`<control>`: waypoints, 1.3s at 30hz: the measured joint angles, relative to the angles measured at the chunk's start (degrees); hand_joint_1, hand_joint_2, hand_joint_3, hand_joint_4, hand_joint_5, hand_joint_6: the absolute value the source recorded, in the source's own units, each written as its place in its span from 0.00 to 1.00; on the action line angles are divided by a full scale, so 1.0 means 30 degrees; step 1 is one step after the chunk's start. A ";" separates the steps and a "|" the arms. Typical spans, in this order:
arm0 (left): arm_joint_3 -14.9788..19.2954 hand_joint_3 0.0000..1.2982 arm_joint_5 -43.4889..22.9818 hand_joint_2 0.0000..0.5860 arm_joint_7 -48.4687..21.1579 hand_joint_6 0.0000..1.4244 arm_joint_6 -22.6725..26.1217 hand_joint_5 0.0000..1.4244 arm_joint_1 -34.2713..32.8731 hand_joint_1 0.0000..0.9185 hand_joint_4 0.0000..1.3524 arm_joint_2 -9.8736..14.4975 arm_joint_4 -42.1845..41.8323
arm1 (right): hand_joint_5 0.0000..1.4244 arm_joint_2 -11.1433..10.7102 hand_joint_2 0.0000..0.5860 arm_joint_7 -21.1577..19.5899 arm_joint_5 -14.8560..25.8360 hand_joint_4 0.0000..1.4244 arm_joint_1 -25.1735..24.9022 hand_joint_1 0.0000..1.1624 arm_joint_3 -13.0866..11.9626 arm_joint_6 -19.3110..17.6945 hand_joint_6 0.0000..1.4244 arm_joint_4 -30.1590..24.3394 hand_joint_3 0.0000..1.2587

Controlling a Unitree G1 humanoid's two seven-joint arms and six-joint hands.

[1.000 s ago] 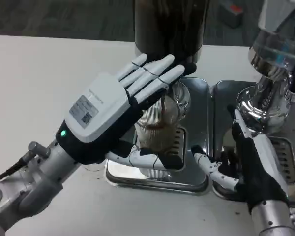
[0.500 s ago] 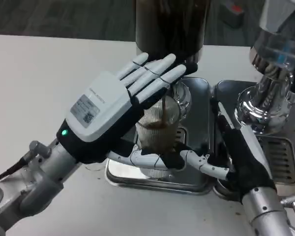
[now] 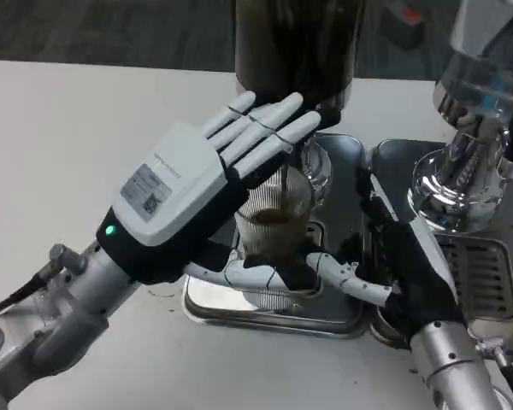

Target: Grasp the cup under the faucet to collect the drink, then remove the cup.

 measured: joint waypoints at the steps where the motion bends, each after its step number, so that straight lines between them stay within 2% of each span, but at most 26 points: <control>1: -0.0007 0.08 0.0000 0.20 0.0001 0.06 0.0000 0.14 0.0001 0.00 0.02 0.0026 0.0007 | 0.00 -0.0019 0.42 0.0042 0.0044 0.00 -0.0049 0.73 -0.0027 -0.0051 0.00 0.0077 0.00; 9: -0.0019 0.08 0.0000 0.19 0.0003 0.06 0.0017 0.14 0.0140 0.03 0.02 0.0237 0.0007 | 0.00 -0.0103 0.43 0.0665 0.0416 0.00 -0.0740 0.73 -0.0192 -0.0580 0.02 0.1298 0.00; 21: -0.0012 0.08 -0.0093 0.19 0.0003 0.06 0.0030 0.14 0.0244 0.05 0.01 0.0295 -0.0009 | 0.00 0.0062 0.44 0.0887 0.0724 0.00 -0.1437 0.73 -0.0149 -0.0943 0.03 0.2071 0.00; 27: 0.0147 0.08 -0.0507 0.19 -0.0155 0.04 0.0034 0.12 0.0499 0.00 0.01 0.0320 -0.0266 | 0.00 0.0191 0.45 0.0902 0.0724 0.00 -0.1553 0.73 0.0117 -0.0945 0.03 0.2121 0.00; 31: 0.1011 0.08 -0.1246 0.17 -0.0323 0.04 0.0099 0.12 0.1154 0.00 0.00 0.0392 -0.0765 | 0.00 0.0085 0.45 0.0806 0.0584 0.00 -0.1410 0.73 0.0155 -0.0953 0.03 0.1679 0.00; 35: 0.2833 0.07 -0.2691 0.16 -0.0414 0.04 0.0094 0.12 0.1674 0.00 0.00 0.0659 -0.1484 | 0.00 0.0001 0.45 0.0727 0.0531 0.00 -0.1089 0.73 0.0061 -0.0958 0.03 0.1161 0.00; 39: 0.3887 0.07 -0.3388 0.16 -0.0581 0.04 0.0096 0.11 0.1939 0.00 0.00 0.0679 -0.1743 | 0.00 0.0027 0.45 0.0732 0.0541 0.00 -0.0887 0.73 0.0100 -0.0958 0.03 0.1147 0.00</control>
